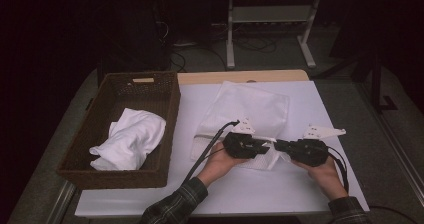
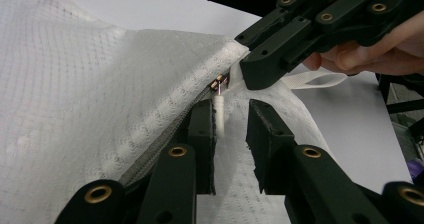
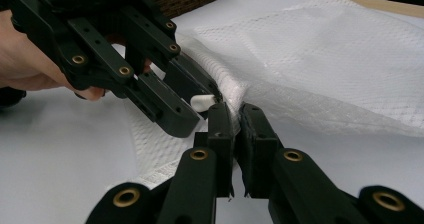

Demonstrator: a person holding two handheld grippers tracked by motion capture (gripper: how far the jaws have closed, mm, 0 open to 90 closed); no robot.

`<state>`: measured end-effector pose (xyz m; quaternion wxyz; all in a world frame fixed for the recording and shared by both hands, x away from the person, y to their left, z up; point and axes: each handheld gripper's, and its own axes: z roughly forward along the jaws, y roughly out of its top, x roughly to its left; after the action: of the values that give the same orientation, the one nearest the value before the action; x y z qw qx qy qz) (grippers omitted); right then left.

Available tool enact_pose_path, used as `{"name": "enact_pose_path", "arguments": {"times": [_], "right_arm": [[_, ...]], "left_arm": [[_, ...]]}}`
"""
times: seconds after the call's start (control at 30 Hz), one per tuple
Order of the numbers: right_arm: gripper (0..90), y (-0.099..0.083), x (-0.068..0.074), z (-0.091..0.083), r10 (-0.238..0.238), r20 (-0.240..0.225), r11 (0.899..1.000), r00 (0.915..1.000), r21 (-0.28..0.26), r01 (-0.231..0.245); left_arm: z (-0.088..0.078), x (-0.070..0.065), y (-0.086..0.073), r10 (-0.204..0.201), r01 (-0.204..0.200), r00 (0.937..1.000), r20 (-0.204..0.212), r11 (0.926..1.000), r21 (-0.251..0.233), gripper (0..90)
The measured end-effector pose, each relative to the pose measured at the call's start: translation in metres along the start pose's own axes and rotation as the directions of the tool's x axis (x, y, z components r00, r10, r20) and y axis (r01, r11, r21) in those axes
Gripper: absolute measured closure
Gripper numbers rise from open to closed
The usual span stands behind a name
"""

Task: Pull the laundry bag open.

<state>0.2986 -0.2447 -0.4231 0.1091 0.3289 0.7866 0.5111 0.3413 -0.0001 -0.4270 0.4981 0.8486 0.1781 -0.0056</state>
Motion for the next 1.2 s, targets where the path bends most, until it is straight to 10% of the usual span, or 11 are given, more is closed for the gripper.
{"name": "enact_pose_path", "arguments": {"times": [1.2], "right_arm": [[84.2, 0.0005, 0.0013, -0.0004, -0.028, 0.029, 1.0, 0.9992, 0.009, 0.028]], "left_arm": [[-0.0031, 0.0039, 0.0002, -0.052, 0.052, 0.9986, 0.013, 0.9984, -0.022, 86.4]]}}
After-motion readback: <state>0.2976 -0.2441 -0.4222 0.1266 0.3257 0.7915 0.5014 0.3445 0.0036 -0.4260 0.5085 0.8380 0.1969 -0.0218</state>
